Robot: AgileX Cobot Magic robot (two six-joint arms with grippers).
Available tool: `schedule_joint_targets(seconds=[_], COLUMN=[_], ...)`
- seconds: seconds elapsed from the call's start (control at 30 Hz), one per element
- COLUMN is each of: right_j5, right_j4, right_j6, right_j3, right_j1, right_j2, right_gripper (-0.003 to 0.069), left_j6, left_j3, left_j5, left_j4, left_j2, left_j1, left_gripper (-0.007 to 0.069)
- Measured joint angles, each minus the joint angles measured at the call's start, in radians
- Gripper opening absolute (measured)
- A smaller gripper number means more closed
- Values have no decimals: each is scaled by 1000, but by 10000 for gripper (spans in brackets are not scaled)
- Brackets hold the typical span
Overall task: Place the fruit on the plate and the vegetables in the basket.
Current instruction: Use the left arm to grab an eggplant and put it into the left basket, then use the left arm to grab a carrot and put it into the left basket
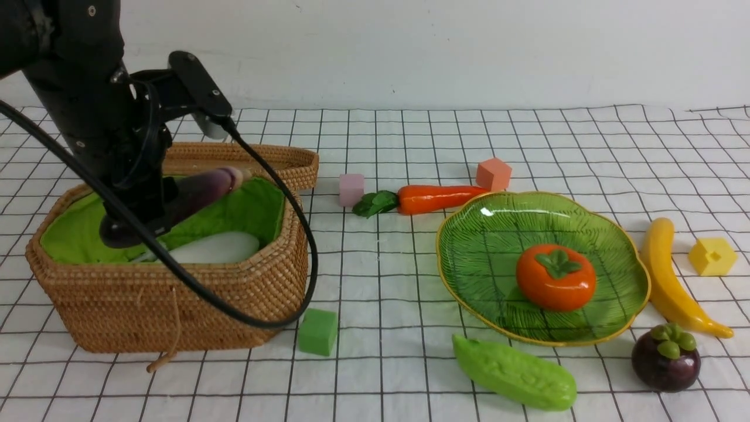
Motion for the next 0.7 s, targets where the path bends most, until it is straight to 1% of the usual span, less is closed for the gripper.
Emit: schedule_joint_targets(seconds=[0.07, 0.1, 0.17, 0.27, 0.3, 0.33, 0.37, 0.4, 0.43, 0.47, 0.53, 0.57, 0.6, 0.67, 0.7], right_j5=[0, -2, -13, -45, -47, -65, -81, -83, -98, -107, -115, -118, -120, -123, -123], right_j4=[-18, -36, -85, -174, -181, -229, -267, -280, -322, -347, -381, -390, -395, -395, -395], right_j6=[5, 22, 67, 159, 166, 213, 254, 268, 314, 343, 384, 398, 402, 409, 409], right_j3=[0, 0, 0, 0, 0, 0, 0, 0, 0, 0, 0, 0, 0, 0, 0], right_j1=[0, 0, 0, 0, 0, 0, 0, 0, 0, 0, 0, 0, 0, 0, 0], right_j2=[0, 0, 0, 0, 0, 0, 0, 0, 0, 0, 0, 0, 0, 0, 0], right_gripper=[215, 216, 218, 219, 219, 220, 221, 221, 221, 223, 225, 225, 225, 227, 228], left_j6=[-13, -33, -77, -162, -169, -210, -242, -251, -287, -315, -340, -342, -340, -329, -327], left_j3=[0, 0, 1, 1, 1, 1, 0, -2, -13, -33, -79, -108, -151, -264, -286], left_j5=[0, 0, 0, -10, -12, -25, -36, -39, -52, -58, -55, -51, -39, 5, 10], left_j4=[4, 4, -6, -60, -64, -95, -121, -129, -151, -164, -179, -179, -188, -191, -193], left_j2=[0, 0, 0, -2, -2, -8, -12, -13, -12, -6, 21, 40, 68, 145, 154], left_j1=[0, 0, 0, -6, -6, -26, -52, -58, -109, -143, -202, -225, -249, -283, -285], left_gripper=[477, 507, 541, 540, 535, 497, 440, 416, 313, 228, 78, 31, -5, -13, -13])
